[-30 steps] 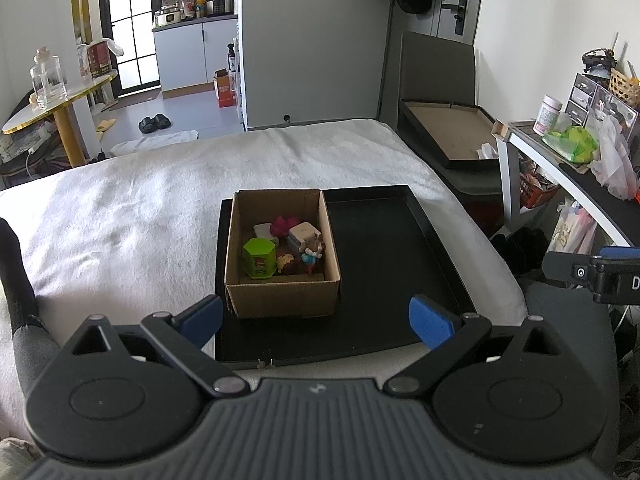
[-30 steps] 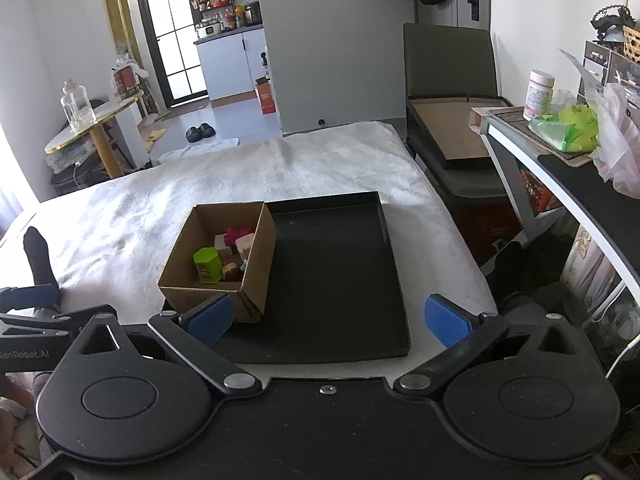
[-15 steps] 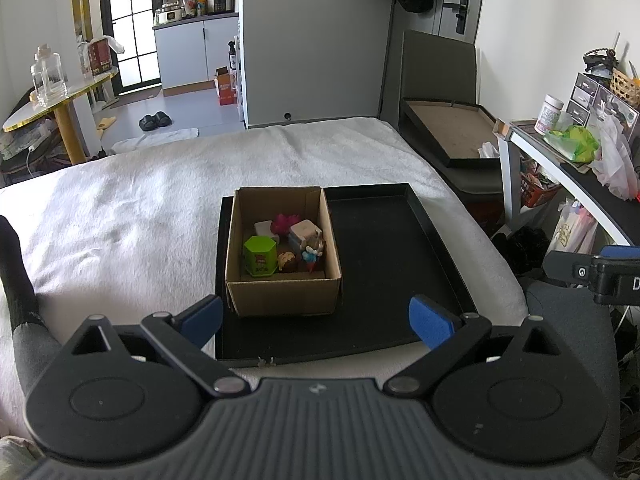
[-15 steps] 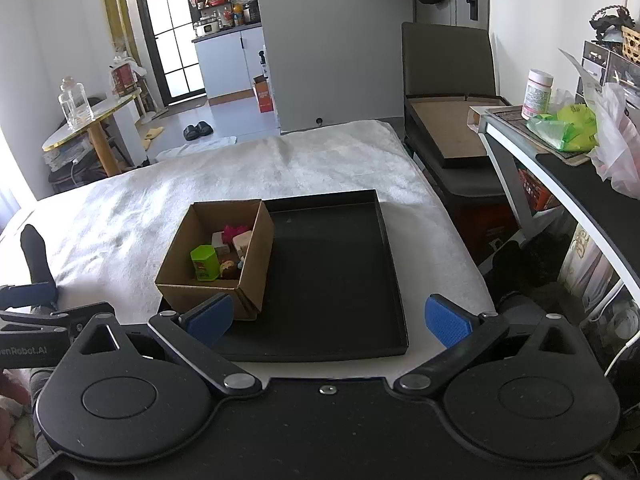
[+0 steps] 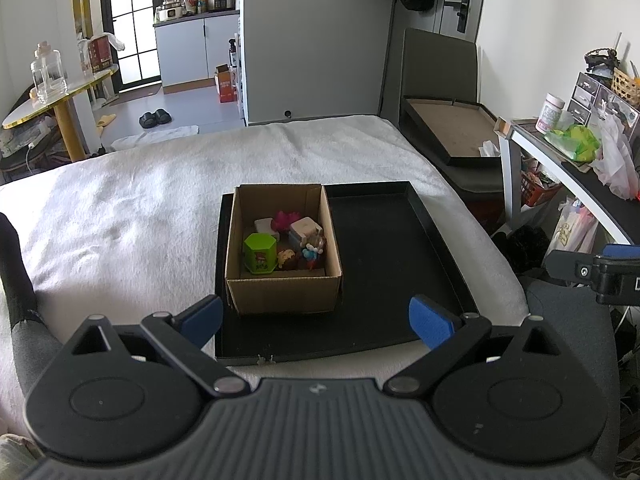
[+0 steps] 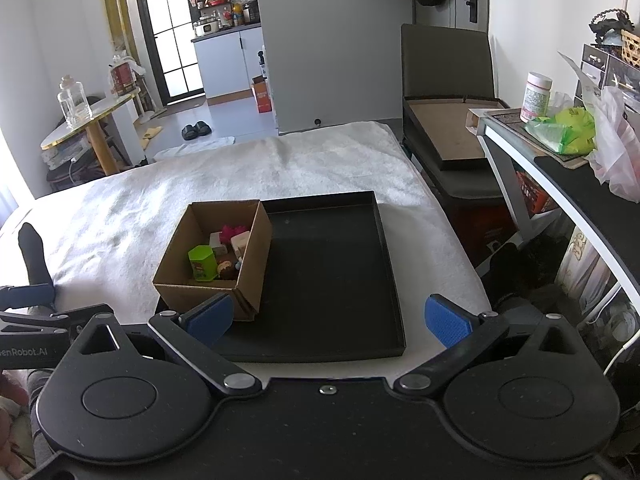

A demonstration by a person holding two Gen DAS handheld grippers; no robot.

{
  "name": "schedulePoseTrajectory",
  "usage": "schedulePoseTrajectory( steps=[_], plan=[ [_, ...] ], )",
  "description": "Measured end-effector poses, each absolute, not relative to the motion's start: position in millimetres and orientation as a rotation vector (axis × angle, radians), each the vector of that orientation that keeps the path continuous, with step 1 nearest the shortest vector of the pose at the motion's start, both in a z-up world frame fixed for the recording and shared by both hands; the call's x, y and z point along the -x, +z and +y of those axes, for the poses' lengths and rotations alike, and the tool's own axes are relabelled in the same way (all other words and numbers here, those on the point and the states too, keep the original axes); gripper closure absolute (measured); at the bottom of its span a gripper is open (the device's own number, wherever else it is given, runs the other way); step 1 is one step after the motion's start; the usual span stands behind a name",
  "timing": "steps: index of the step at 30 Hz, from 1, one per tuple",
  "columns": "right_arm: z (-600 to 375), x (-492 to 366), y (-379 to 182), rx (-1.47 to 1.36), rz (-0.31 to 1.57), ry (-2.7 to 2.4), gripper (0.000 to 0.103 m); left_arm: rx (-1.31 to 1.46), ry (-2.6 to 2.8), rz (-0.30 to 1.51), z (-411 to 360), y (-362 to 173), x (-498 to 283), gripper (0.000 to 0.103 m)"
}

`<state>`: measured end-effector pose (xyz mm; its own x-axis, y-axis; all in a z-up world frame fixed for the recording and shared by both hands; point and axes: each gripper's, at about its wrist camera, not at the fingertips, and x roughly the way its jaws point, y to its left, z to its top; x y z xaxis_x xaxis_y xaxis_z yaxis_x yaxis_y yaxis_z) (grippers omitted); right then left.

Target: Organize rigid objects

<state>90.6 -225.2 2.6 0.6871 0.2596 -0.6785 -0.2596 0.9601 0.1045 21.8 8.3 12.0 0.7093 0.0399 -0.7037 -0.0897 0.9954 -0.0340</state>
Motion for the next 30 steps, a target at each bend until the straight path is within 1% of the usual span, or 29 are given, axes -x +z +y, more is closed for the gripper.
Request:
schedulePoseTrajectory(
  steps=[21, 30],
  plan=[
    [-227.9, -93.0, 0.9, -0.015, 0.775, 0.303, 0.000, 0.067, 0.069, 0.779, 9.4, 10.5, -21.7, 0.004],
    [-225.2, -90.0, 1.2, 0.012, 0.750, 0.285, 0.000, 0.065, 0.049, 0.768, 7.5, 9.2, -20.6, 0.004]
  ],
)
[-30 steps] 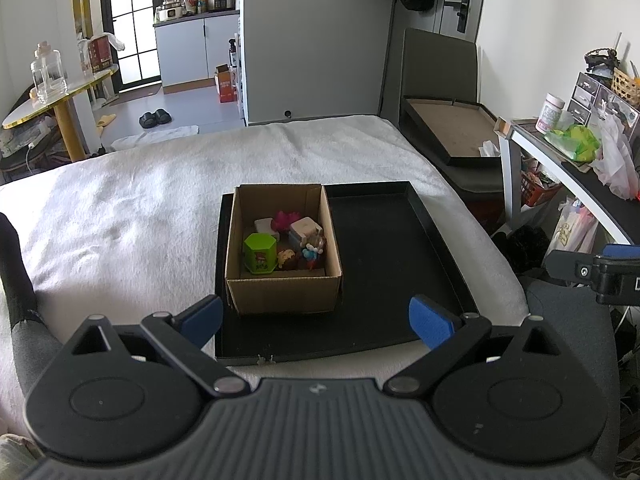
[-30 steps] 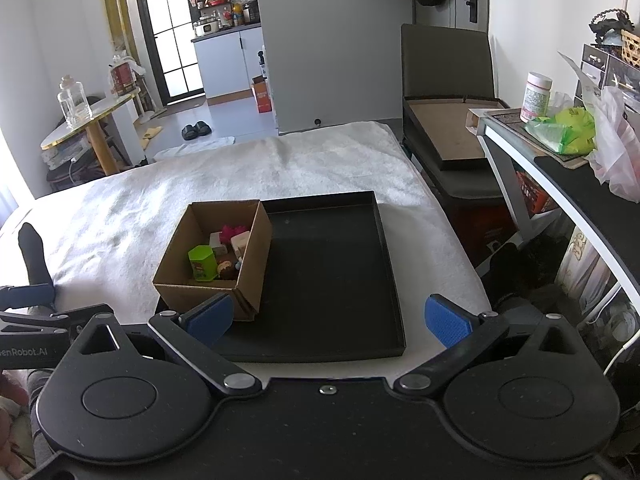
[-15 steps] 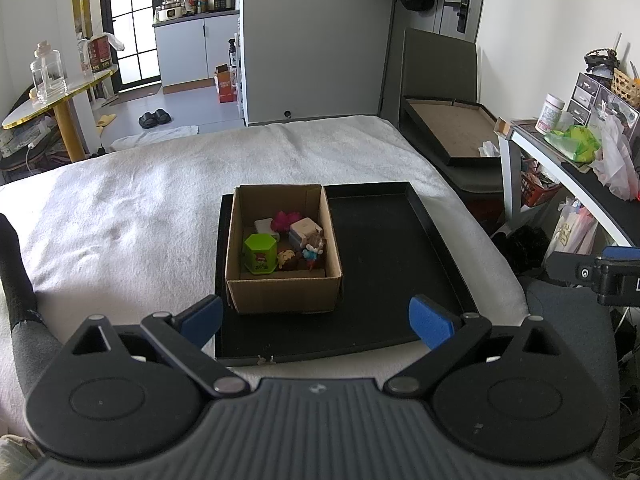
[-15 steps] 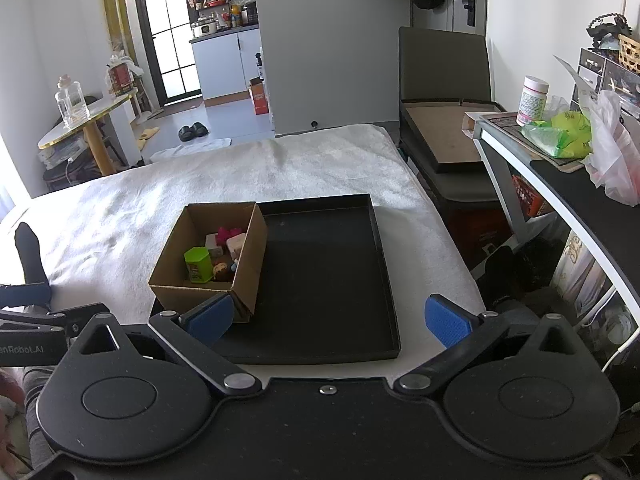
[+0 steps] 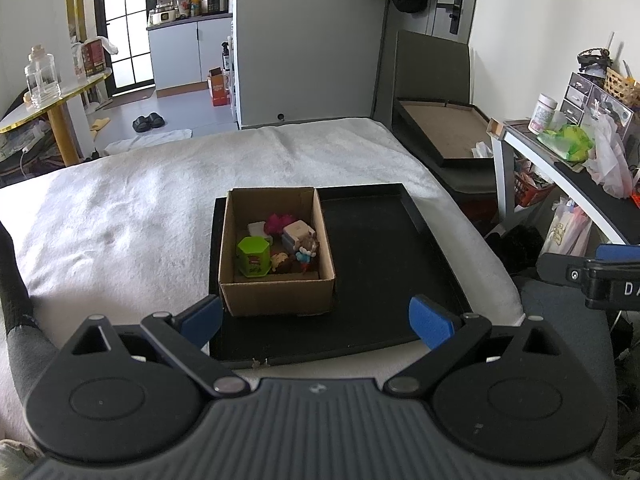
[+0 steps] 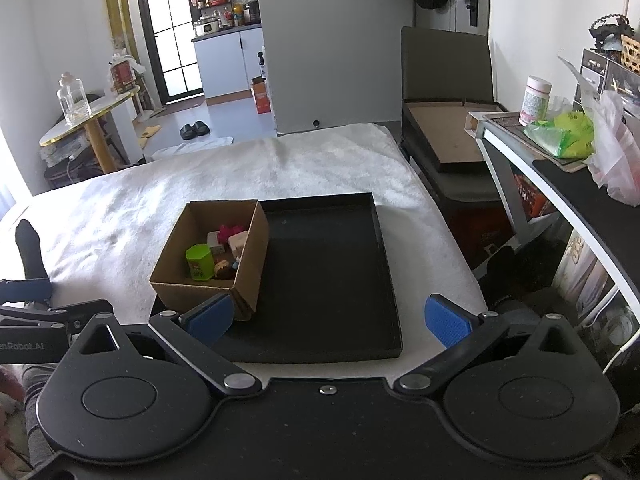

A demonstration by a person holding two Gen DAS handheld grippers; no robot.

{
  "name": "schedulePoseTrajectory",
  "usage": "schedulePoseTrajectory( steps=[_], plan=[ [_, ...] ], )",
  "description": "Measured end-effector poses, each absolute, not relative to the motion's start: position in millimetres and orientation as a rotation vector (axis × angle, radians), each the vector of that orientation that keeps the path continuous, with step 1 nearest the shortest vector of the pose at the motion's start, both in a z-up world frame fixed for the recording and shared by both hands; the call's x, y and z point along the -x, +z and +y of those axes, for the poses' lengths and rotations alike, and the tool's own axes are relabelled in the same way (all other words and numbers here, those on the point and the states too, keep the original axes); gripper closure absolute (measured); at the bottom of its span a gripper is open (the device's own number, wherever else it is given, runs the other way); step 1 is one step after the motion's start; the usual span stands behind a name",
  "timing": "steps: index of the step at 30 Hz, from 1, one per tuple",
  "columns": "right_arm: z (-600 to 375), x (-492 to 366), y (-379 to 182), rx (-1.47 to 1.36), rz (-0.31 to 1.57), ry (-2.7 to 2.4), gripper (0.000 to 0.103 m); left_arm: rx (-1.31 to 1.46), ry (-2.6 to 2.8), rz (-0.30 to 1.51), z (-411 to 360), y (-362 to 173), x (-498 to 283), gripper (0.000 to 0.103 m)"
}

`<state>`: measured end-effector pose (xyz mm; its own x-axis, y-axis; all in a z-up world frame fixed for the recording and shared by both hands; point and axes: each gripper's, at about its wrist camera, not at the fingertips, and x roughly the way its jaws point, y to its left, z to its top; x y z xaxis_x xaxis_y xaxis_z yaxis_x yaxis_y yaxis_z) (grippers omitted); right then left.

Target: Organize rigid objects

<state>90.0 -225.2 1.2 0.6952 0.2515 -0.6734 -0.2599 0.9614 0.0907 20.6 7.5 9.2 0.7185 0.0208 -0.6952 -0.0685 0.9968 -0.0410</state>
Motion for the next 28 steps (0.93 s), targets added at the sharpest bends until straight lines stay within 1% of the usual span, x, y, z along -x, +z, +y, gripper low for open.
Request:
schedulePoseTrajectory(
  steps=[28],
  plan=[
    [-223.9, -92.7, -4.6, 0.025, 0.765, 0.270, 0.000, 0.087, 0.031, 0.773, 5.6, 6.5, -22.2, 0.004]
  ],
)
